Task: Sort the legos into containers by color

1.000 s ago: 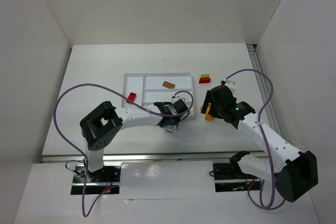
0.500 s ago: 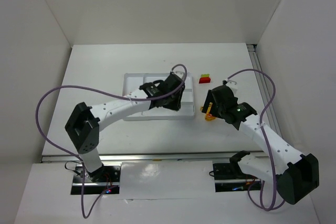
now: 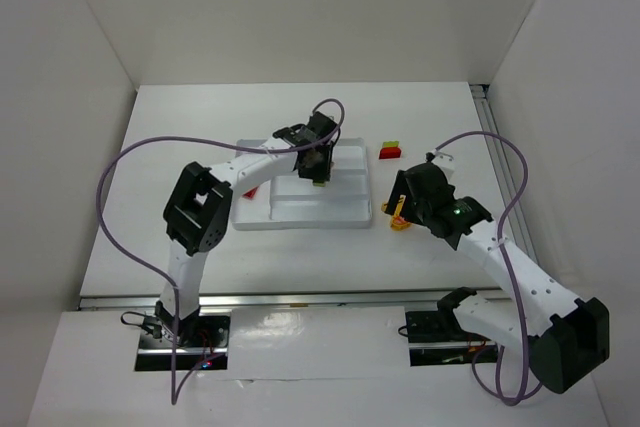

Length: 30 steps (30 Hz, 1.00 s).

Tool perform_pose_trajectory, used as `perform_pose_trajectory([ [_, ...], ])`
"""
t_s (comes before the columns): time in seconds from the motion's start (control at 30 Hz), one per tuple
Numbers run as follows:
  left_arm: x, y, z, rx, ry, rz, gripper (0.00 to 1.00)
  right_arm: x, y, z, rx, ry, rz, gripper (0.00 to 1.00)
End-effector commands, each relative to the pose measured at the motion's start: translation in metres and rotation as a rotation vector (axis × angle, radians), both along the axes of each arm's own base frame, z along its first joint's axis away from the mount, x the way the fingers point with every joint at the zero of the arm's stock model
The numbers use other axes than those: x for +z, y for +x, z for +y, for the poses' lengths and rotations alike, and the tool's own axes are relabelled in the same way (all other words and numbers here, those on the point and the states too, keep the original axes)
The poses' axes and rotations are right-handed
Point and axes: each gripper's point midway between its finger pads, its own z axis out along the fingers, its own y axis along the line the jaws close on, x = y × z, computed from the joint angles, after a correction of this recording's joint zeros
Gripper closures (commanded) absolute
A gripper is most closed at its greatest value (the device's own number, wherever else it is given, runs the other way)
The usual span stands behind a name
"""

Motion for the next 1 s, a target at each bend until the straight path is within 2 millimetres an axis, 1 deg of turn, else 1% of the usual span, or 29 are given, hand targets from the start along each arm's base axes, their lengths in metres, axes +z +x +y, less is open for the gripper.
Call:
perform_pose_trajectory([
  [0.0,-0.003,0.004,-0.004,-0.016,0.029,-0.004,0.79,0.017,0.006,-0.001,-0.017,0.011,-0.054,0.11],
  [0.03,-0.004,0.006,-0.006,-0.016,0.029,-0.004,0.7,0.017,0.006,-0.001,-0.017,0.011,-0.054,0.1],
  [0.07,-0.009,0.006,-0.005,-0.016,0.035,0.003,0.48,0.014,0.006,-0.001,-0.017,0.007,-0.046,0.08],
  [0.1,-0.009,0.006,-0.006,-0.016,0.04,0.009,0.32,0.013,0.005,-0.003,-0.031,0.003,-0.04,0.06],
  [0.13,-0.013,0.005,-0.005,-0.016,0.051,0.024,0.21,0.014,0.006,-0.005,-0.04,-0.011,-0.037,0.04],
  [0.17,-0.006,0.007,-0.005,-0.004,0.051,0.019,0.17,0.009,0.005,-0.007,-0.071,-0.01,-0.017,0.04],
  [0.2,-0.003,0.005,-0.003,-0.004,0.052,0.02,0.11,0.01,0.005,-0.009,-0.086,-0.009,-0.021,0.04],
  [0.23,0.013,0.006,-0.004,-0.003,0.031,-0.006,0.11,0.006,0.006,-0.01,-0.1,-0.017,-0.013,0.04],
  [0.27,0.02,0.001,-0.007,-0.014,0.024,-0.015,0.11,-0.004,0.005,-0.01,-0.113,-0.022,0.018,0.06],
  [0.3,0.026,0.0,-0.003,-0.007,0.027,-0.029,0.11,-0.009,0.006,-0.009,-0.122,-0.023,0.034,0.06],
  [0.33,0.037,-0.002,-0.005,-0.009,0.025,-0.055,0.11,-0.011,0.006,-0.01,-0.141,-0.032,0.05,0.08],
  [0.37,0.056,-0.004,-0.003,-0.007,0.001,-0.085,0.11,-0.017,0.007,-0.012,-0.16,-0.042,0.066,0.1],
  [0.4,0.063,-0.01,-0.004,-0.024,-0.002,-0.096,0.11,-0.026,0.009,-0.01,-0.182,-0.05,0.106,0.12],
  [0.43,0.073,-0.012,-0.003,-0.023,-0.014,-0.111,0.11,-0.027,0.012,-0.011,-0.198,-0.062,0.108,0.14],
  [0.47,0.081,-0.014,-0.001,-0.023,-0.024,-0.124,0.13,-0.033,0.012,-0.011,-0.199,-0.075,0.127,0.16],
  [0.5,0.097,-0.024,-0.001,-0.048,-0.047,-0.143,0.13,-0.038,0.019,-0.009,-0.177,-0.097,0.135,0.16],
  [0.53,0.103,-0.026,0.001,-0.047,-0.054,-0.152,0.13,-0.042,0.021,-0.009,-0.157,-0.118,0.145,0.16],
  [0.57,0.109,-0.029,0.004,-0.054,-0.056,-0.164,0.14,-0.042,0.024,-0.006,-0.128,-0.127,0.147,0.14],
  [0.6,0.113,-0.033,0.005,-0.06,-0.068,-0.167,0.14,-0.043,0.026,-0.005,-0.109,-0.147,0.156,0.13],
  [0.63,0.113,-0.037,0.008,-0.06,-0.066,-0.164,0.14,-0.045,0.031,-0.005,-0.063,-0.184,0.161,0.11],
  [0.67,0.123,-0.04,0.011,-0.059,-0.079,-0.181,0.14,-0.049,0.032,-0.01,-0.068,-0.21,0.174,0.08],
  [0.7,0.128,-0.041,0.012,-0.059,-0.087,-0.19,0.14,-0.048,0.035,-0.009,-0.06,-0.217,0.175,0.08],
  [0.73,0.127,-0.043,0.015,-0.053,-0.078,-0.191,0.14,-0.055,0.039,-0.011,-0.044,-0.242,0.189,0.05],
  [0.77,0.127,-0.045,0.017,-0.053,-0.078,-0.191,0.14,-0.057,0.042,-0.013,-0.052,-0.245,0.197,0.04],
  [0.8,0.132,-0.046,0.018,-0.053,-0.085,-0.2,0.14,-0.062,0.042,-0.017,-0.051,-0.259,0.215,0.04],
  [0.87,0.128,-0.047,0.019,-0.061,-0.073,-0.195,0.15,-0.073,0.044,-0.019,-0.023,-0.267,0.251,0.03],
  [0.9,0.132,-0.047,0.02,-0.061,-0.079,-0.202,0.15,-0.077,0.045,-0.016,-0.001,-0.23,0.271,0.03],
  [0.93,0.127,-0.049,0.021,-0.062,-0.071,-0.193,0.15,-0.078,0.047,-0.01,0.04,-0.203,0.271,0.03],
  [0.97,0.128,-0.051,0.023,-0.062,-0.071,-0.193,0.15,-0.085,0.045,-0.009,0.062,-0.188,0.277,0.03],
])
